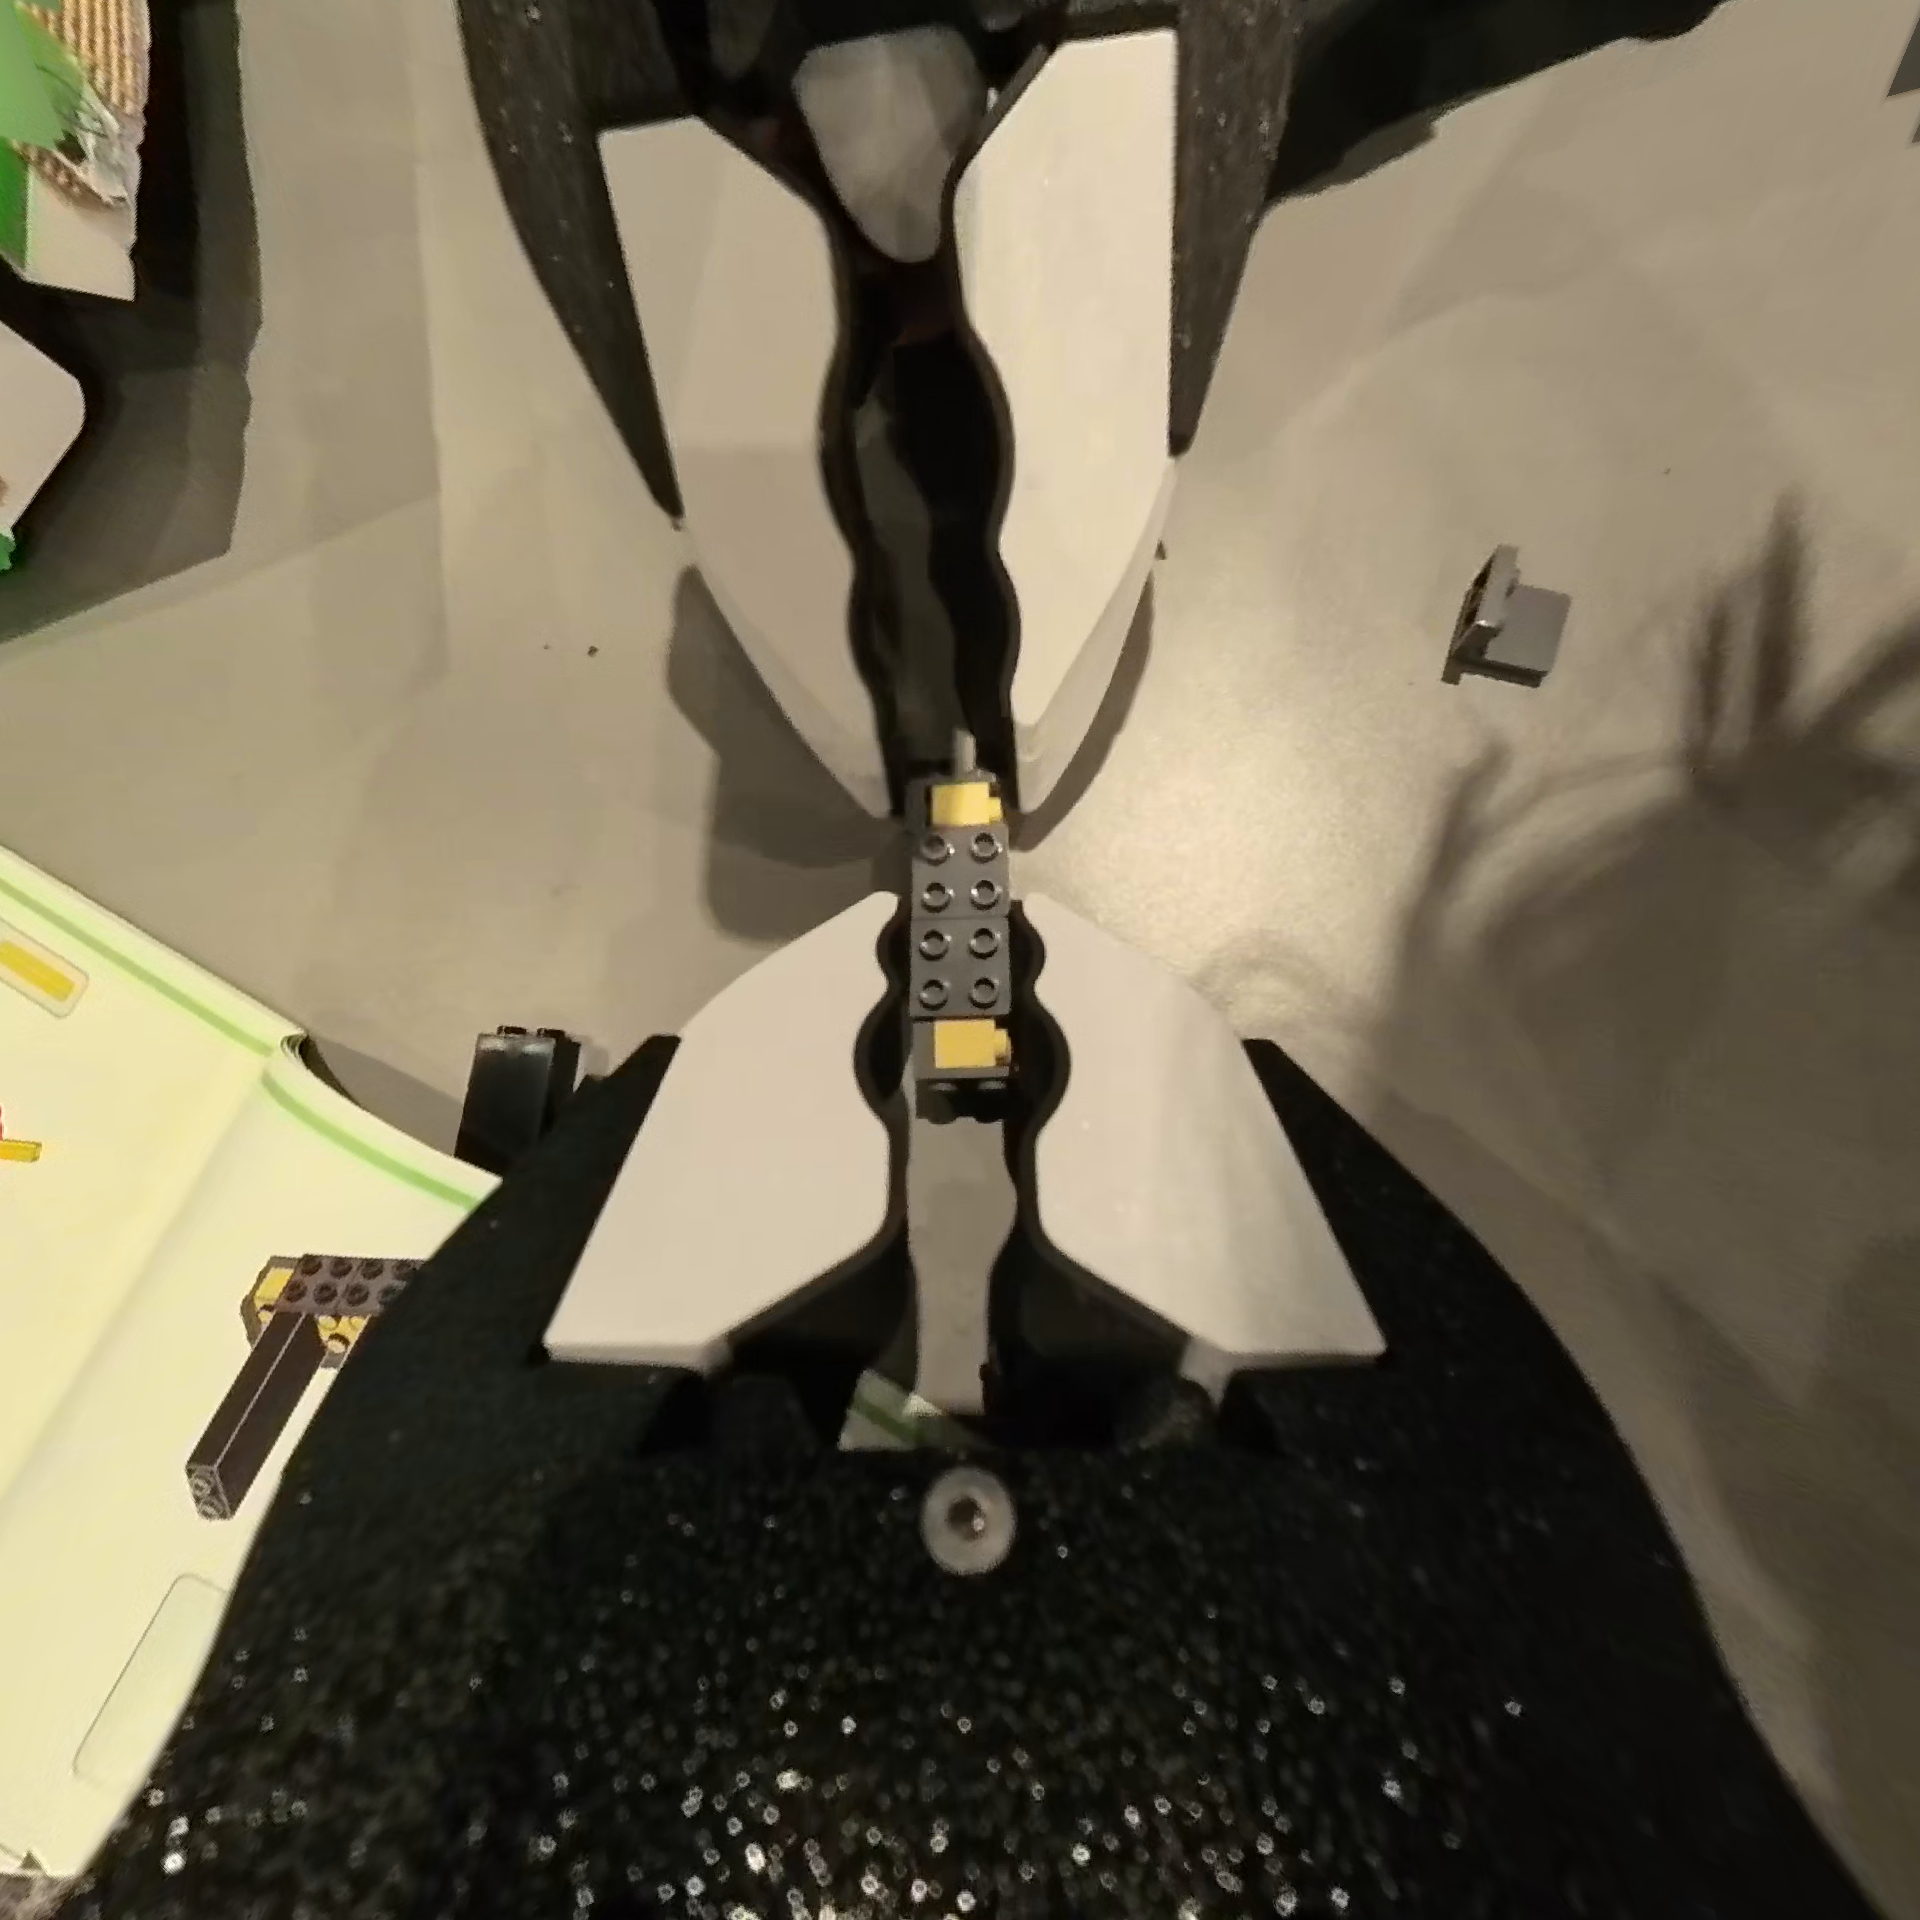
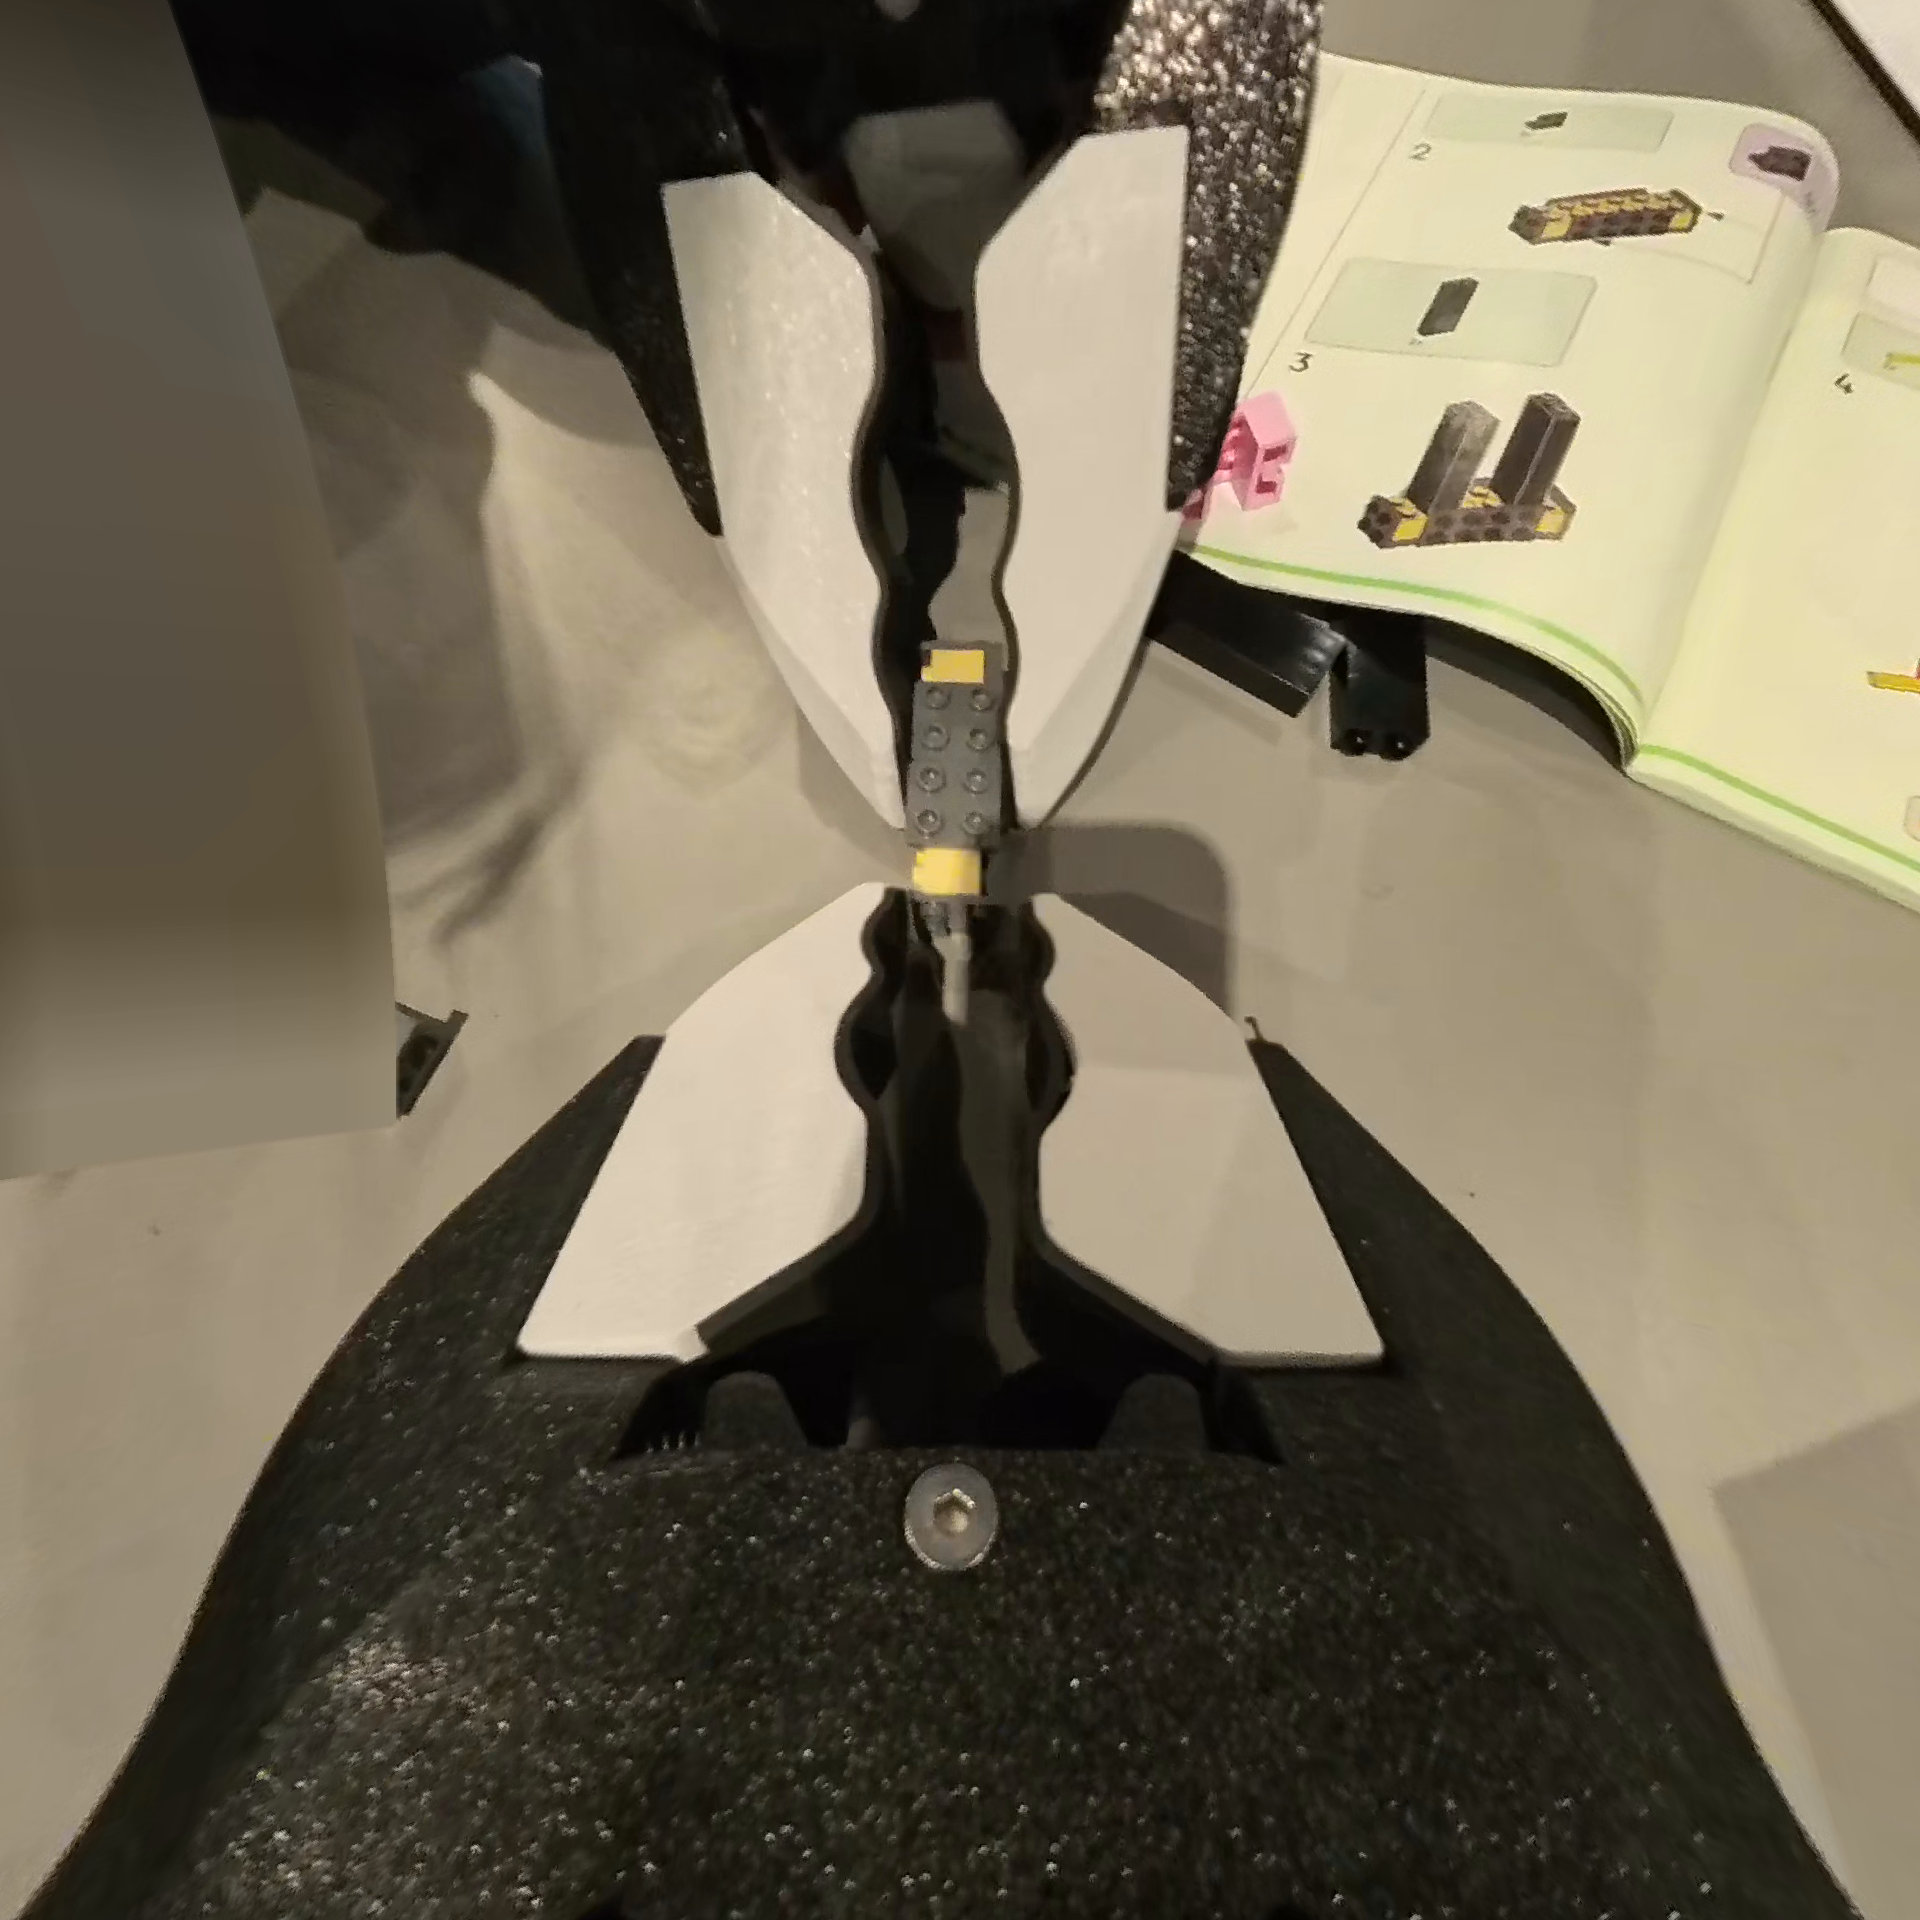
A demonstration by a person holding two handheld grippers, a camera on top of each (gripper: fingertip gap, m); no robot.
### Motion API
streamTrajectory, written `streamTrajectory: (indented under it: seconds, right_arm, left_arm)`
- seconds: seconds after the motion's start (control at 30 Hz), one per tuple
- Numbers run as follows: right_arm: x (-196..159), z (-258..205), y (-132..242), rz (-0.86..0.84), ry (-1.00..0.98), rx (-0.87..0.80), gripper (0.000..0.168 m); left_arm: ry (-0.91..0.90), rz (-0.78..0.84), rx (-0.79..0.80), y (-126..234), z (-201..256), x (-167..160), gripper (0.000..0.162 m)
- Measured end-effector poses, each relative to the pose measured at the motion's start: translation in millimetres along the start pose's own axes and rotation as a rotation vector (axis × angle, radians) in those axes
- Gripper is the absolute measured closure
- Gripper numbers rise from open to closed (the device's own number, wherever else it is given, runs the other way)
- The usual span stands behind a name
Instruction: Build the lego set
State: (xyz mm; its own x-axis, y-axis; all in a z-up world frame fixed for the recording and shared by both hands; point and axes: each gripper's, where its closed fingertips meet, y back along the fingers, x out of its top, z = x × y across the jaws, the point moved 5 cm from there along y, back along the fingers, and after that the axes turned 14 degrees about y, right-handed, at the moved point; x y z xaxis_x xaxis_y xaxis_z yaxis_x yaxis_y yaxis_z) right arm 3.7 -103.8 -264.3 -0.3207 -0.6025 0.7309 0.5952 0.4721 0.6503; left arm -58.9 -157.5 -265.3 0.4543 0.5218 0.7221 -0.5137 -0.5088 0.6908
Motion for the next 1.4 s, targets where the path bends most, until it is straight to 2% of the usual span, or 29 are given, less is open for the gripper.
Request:
streamTrajectory:
  seconds: [0.2,0.5,0.97,1.13,1.4]
  right_arm:
    - [2.5,-2.1,-0.1,-0.003,0.040,-0.044,0.152]
    - [6.6,-5.7,0.0,-0.051,0.227,-0.164,0.152]
    - [5.6,-0.5,-4.1,-0.004,0.017,-0.042,0.147]
    - [4.3,-2.3,-0.2,0.000,0.054,-0.064,0.137]
    - [0.1,-2.4,0.5,-0.011,-0.021,-0.004,0.140]
  left_arm:
    - [-0.018,0.017,0.014,0.3,-0.3,-0.1,0.145]
    - [-0.147,0.045,0.121,1.8,2.6,-0.3,0.145]
    - [-0.020,0.079,0.046,-0.7,0.5,-1.5,0.145]
    - [-0.020,0.077,0.043,-0.7,0.4,-1.5,0.145]
    - [-0.014,0.071,0.014,-1.3,-0.1,-1.0,0.145]
